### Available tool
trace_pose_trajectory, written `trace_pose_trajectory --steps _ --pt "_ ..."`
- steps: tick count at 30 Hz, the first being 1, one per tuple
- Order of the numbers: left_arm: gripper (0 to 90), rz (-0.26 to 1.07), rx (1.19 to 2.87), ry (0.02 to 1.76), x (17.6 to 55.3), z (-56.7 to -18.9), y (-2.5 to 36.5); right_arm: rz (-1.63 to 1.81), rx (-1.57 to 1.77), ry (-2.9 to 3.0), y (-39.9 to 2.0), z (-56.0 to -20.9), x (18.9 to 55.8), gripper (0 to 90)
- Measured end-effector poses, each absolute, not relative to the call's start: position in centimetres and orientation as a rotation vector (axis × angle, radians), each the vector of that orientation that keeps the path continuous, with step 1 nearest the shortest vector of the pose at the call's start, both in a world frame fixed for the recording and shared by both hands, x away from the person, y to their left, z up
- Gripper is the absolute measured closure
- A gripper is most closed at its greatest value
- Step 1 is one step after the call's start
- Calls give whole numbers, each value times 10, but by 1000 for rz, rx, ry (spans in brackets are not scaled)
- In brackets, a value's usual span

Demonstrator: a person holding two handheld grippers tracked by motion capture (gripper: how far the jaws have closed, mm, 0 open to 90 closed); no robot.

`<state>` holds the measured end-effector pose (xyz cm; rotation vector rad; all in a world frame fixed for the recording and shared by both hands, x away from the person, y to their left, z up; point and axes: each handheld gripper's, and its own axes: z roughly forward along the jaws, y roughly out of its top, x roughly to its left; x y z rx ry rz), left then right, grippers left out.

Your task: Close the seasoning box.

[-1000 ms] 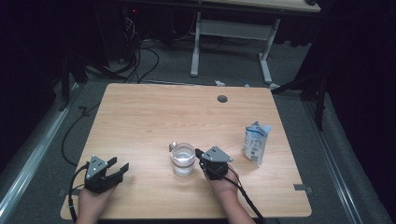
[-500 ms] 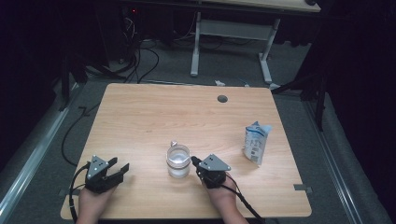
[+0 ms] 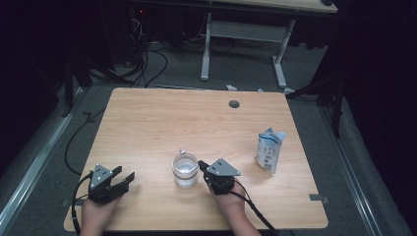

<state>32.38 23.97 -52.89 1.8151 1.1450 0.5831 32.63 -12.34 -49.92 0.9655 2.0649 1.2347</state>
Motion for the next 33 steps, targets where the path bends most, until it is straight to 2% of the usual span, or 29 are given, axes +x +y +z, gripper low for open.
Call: trace_pose_trajectory --steps 11,21,27,33 --pt "428 584 1818 1148 325 -529 240 1255 925 2086 -114 -502 307 900" --pt "427 582 1817 1147 325 -529 241 1248 921 2094 -119 -503 306 896" --pt "427 583 1818 1149 325 -529 241 1190 1031 2073 -155 -509 315 862" --pt "426 585 1824 1149 325 -530 240 1137 1167 1989 -211 -517 318 842"
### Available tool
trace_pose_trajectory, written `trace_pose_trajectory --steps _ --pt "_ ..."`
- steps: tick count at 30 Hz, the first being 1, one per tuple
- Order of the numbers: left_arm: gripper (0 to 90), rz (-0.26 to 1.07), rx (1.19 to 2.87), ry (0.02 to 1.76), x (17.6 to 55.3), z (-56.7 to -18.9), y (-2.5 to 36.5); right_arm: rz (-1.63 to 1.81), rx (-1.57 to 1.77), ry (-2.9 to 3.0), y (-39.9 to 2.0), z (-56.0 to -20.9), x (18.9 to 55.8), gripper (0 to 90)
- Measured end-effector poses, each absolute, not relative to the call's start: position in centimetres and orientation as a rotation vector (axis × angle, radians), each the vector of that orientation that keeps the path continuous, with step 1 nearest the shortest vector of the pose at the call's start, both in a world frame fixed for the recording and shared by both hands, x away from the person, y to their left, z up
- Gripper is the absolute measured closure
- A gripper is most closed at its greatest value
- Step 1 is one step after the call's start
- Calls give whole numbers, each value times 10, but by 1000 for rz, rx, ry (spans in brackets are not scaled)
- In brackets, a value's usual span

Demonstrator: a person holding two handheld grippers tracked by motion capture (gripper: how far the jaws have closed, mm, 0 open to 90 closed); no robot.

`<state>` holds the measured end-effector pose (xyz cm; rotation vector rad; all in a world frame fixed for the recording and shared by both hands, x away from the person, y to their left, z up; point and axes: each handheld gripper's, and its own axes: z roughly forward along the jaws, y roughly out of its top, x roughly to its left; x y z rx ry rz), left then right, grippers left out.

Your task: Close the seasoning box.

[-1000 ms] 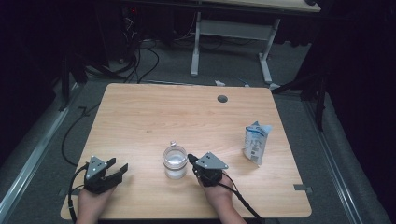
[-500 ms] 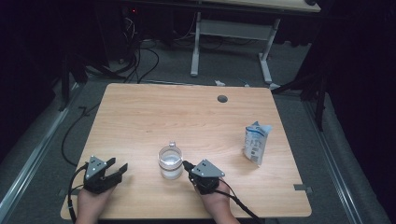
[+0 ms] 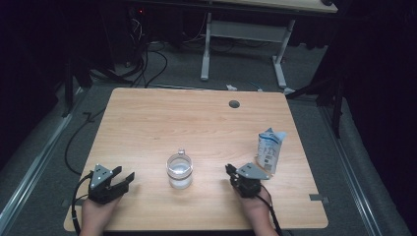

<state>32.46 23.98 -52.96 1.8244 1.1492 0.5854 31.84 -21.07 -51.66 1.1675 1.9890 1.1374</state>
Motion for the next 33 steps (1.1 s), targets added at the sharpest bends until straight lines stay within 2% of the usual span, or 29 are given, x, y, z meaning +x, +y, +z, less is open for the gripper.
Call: trace_pose_trajectory --steps 10,17,33 --pt "425 603 1826 1149 322 -527 238 1130 1310 1829 -295 -519 299 775" --pt "423 618 1850 1123 319 -525 230 1135 1294 1832 -290 -522 295 746" --pt "422 617 1850 1107 321 -523 230 1104 1282 1843 -291 -524 291 744"
